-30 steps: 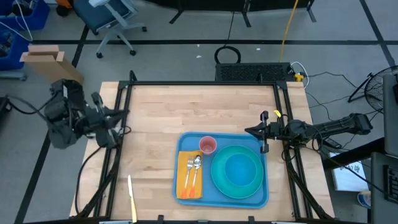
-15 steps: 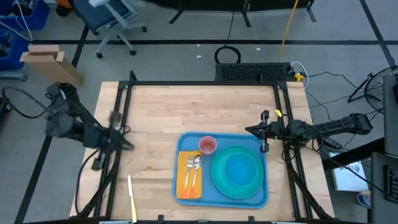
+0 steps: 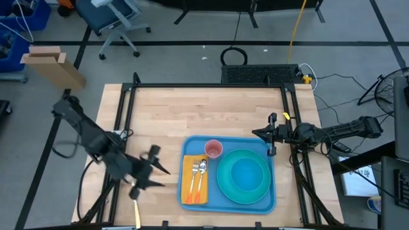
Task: Set up tray
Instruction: Put the yellow knife on the yellow napkin to the left of the orange fork
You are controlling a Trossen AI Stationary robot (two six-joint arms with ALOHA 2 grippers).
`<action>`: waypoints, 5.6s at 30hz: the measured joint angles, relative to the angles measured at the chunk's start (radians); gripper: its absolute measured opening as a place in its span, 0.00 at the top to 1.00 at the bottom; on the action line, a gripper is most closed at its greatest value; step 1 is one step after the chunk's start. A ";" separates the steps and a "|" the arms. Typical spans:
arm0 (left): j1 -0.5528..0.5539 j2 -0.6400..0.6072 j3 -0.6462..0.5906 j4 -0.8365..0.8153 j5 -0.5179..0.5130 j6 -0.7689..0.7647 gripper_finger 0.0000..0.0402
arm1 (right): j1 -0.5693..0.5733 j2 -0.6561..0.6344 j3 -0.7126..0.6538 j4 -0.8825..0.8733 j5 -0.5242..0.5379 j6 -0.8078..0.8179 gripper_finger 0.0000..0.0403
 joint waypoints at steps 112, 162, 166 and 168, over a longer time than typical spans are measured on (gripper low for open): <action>-0.157 0.602 0.168 -0.627 0.102 0.759 0.87 | 0.000 0.000 0.000 -0.097 0.021 0.113 1.00; 0.220 0.782 0.258 -0.272 0.225 1.162 0.87 | 0.000 0.000 0.000 -0.007 0.020 0.060 1.00; 0.215 0.784 0.233 -0.262 0.235 1.149 0.87 | 0.000 0.000 0.000 -0.007 0.020 0.060 1.00; 0.216 0.783 0.224 -0.260 0.235 1.145 0.87 | 0.000 0.000 0.000 -0.007 0.020 0.060 1.00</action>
